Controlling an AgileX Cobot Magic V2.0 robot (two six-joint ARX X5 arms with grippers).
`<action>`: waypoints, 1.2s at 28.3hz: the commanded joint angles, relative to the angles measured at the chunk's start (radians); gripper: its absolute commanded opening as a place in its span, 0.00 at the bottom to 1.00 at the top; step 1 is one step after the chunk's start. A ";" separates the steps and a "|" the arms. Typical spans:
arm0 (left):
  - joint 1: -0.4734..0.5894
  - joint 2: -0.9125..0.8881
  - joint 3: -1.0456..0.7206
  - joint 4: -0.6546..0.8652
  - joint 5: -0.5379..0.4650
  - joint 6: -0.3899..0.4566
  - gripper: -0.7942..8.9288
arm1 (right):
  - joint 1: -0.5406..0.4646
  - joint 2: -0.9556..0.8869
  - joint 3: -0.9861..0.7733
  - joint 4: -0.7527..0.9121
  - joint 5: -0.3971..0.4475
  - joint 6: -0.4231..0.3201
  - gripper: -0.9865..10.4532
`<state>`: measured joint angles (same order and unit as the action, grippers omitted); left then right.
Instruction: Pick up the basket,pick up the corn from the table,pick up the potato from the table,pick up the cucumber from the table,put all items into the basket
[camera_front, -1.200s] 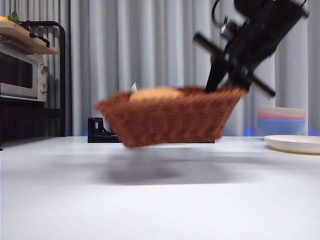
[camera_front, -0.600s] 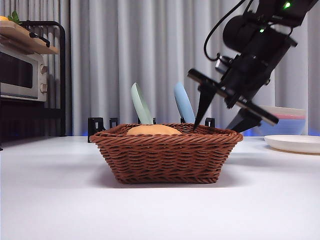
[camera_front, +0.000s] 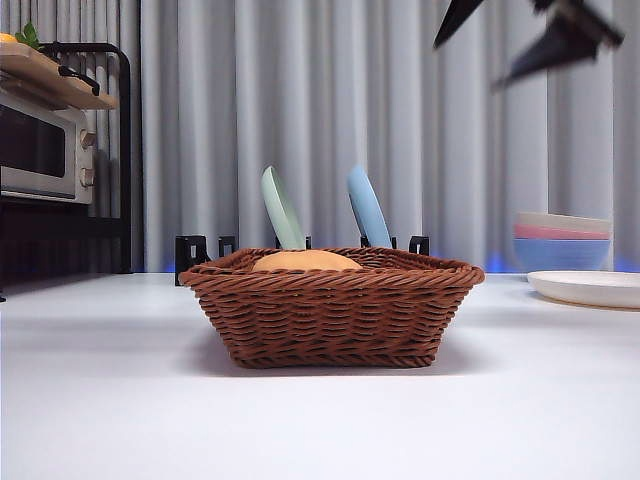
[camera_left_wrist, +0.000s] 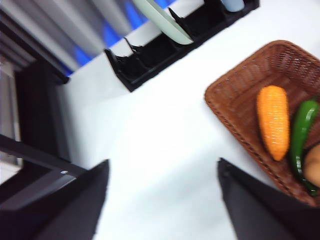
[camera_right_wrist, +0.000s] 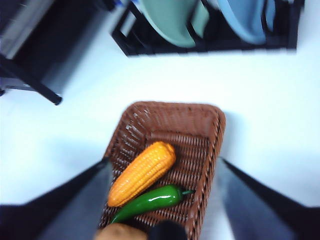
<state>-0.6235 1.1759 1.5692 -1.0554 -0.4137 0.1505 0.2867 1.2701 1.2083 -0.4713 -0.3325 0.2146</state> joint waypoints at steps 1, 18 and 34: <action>0.005 -0.002 0.000 0.019 0.103 0.007 0.07 | 0.001 -0.045 -0.001 -0.028 0.011 -0.100 0.08; 0.003 -0.559 -0.804 0.602 0.208 0.009 0.07 | 0.127 -0.499 -0.509 0.245 0.317 -0.136 0.08; 0.003 -0.716 -0.948 0.545 0.206 -0.136 0.08 | 0.146 -0.683 -0.607 0.223 0.314 -0.022 0.09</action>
<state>-0.6209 0.4614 0.6258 -0.5117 -0.2070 0.0246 0.4320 0.5888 0.6060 -0.2546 -0.0219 0.1806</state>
